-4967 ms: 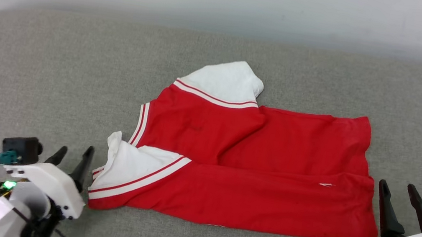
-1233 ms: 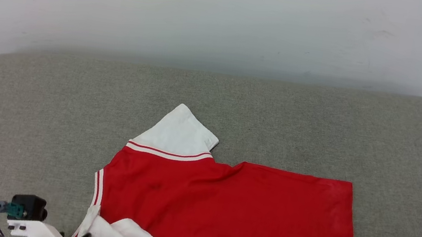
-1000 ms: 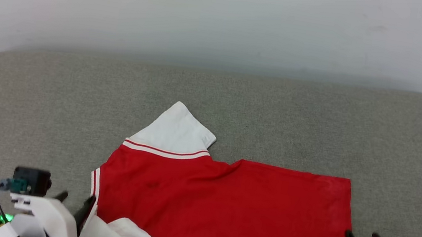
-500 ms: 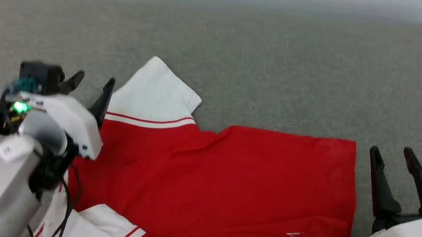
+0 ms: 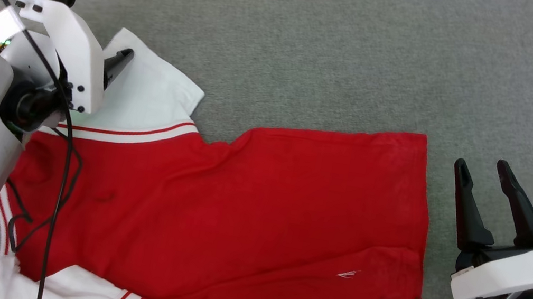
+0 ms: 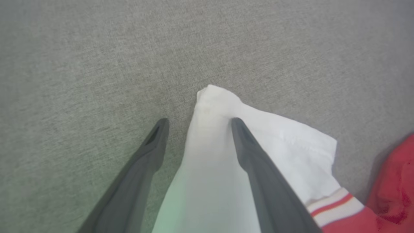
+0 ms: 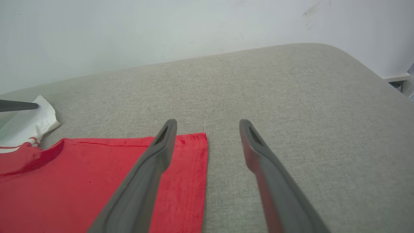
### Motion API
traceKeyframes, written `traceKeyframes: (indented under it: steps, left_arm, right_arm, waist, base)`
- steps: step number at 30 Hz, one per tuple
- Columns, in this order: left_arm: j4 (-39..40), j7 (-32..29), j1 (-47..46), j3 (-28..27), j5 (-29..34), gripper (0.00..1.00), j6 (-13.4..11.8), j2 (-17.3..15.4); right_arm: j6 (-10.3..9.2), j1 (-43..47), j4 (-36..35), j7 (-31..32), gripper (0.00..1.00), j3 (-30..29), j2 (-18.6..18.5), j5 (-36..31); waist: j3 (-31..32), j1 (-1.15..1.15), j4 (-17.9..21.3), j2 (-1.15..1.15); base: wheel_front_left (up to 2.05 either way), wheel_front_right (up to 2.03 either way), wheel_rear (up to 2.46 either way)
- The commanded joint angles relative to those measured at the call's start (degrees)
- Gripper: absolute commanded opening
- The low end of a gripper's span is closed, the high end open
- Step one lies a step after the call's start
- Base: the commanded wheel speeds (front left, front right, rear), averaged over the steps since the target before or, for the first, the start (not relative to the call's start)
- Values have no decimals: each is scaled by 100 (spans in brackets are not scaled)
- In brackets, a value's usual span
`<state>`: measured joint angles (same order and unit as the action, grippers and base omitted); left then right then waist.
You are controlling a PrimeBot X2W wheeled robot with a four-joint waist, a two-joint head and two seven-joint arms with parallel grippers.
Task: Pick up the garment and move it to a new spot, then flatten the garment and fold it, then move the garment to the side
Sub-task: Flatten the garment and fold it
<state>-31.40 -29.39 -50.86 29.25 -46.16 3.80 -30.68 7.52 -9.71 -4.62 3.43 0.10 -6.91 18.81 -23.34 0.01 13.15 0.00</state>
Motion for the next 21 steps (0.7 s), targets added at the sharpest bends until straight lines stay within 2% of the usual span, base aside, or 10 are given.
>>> traceKeyframes:
  steps: [1,7,8,9,10,14,17,19,20,21]
  left_arm:
    - [-73,-207,-111,33,-48,100,9,-33]
    - [-382,-1512,-260,314,-161,100,-180,-93]
    - [-403,-1705,-239,372,-173,48,-213,-110]
    - [-394,-1837,-225,417,-171,15,-235,-118]
    - [-379,-1945,-210,428,-208,0,-261,-111]
    - [-167,-1865,-202,426,-137,0,-333,-133]
    - [-61,-1747,-198,398,-131,0,-340,-126]
    - [36,-1681,-204,393,-129,0,-321,-118]
    - [219,-1525,-308,386,-78,0,-287,-81]
    - [281,-1488,-348,386,-75,0,-280,-68]
  right_arm:
    - [-6,-117,47,-60,100,7,52,37]
    - [-6,-154,234,-152,100,5,119,120]
    - [-6,-173,261,-159,100,-8,123,144]
    - [-7,-182,302,-147,100,-34,123,174]
    - [-7,-207,339,-128,100,-51,120,201]
    - [-6,-388,527,97,100,-64,-30,487]
    - [-6,-619,783,528,100,28,-242,806]
    - [-6,-763,1008,997,100,156,-468,1009]
    - [-6,-1062,1233,1646,100,365,-792,1342]
    - [-6,-1168,1281,1825,100,432,-898,1421]
  waist:
    - [-133,-1,143,0]
    - [-256,-1,315,0]
    - [-269,-1,334,0]
    - [-282,-1,348,0]
    - [-293,-1,358,0]
    - [-299,-1,367,0]
    - [-252,-1,303,0]
    - [-207,-1,224,0]
    - [-174,-1,45,0]
    - [-177,-1,-15,0]
  base:
    - [0,0,0]
    - [0,0,0]
    - [0,0,0]
    - [0,0,0]
    - [0,0,0]
    - [0,0,0]
    - [0,0,0]
    - [0,0,0]
    - [0,0,0]
    - [0,0,0]
